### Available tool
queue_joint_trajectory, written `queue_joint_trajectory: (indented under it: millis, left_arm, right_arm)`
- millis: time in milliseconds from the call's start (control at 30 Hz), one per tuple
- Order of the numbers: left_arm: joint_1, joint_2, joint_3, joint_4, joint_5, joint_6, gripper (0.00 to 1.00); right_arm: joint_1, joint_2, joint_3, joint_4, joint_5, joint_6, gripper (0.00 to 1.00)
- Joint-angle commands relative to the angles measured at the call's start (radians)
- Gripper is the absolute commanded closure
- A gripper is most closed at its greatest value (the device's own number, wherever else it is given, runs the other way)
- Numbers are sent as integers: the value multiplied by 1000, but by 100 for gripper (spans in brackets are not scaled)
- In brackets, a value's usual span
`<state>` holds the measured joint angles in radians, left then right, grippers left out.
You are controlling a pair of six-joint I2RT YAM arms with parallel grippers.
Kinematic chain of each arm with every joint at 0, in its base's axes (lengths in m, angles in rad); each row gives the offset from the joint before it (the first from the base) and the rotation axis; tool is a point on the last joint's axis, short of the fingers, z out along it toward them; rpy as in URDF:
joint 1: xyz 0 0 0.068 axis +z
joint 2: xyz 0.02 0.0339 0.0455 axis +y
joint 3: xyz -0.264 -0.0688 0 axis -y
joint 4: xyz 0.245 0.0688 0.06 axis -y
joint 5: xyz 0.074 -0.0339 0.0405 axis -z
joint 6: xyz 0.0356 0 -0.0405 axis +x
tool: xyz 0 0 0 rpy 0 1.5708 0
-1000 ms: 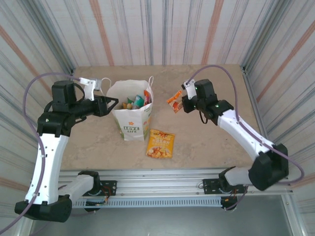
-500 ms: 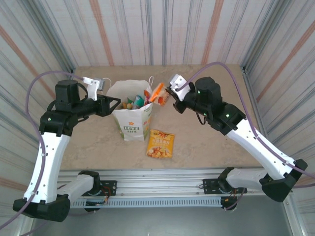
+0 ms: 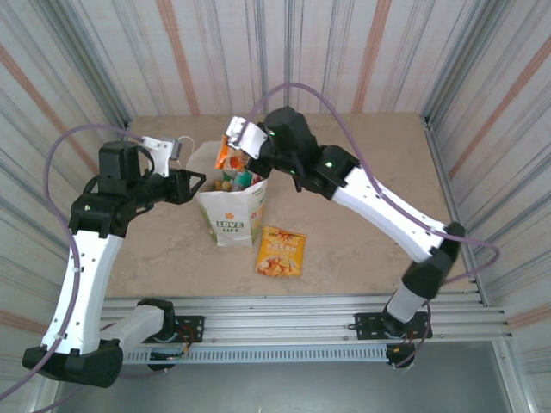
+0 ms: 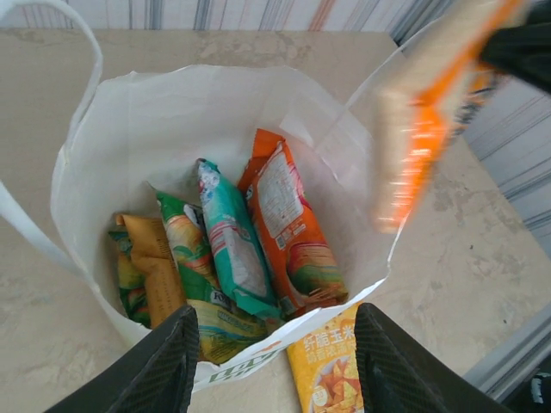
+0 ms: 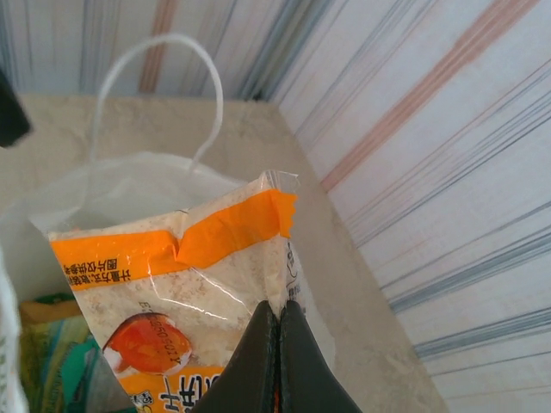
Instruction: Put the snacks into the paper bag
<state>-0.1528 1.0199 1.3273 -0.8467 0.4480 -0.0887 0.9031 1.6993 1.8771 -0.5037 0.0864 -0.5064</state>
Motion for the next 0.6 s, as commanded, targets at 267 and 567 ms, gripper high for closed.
queue_joint_trajectory:
  millis: [267,567]
  left_arm:
    - [-7,-13,7,-25,-22,25,48]
    - [-7,-16,9,-37,-26,30,48]
  right_arm:
    - [-3,291,379,-416,-51,-7,97]
    - [-19,398,539,-544,-62,36,55]
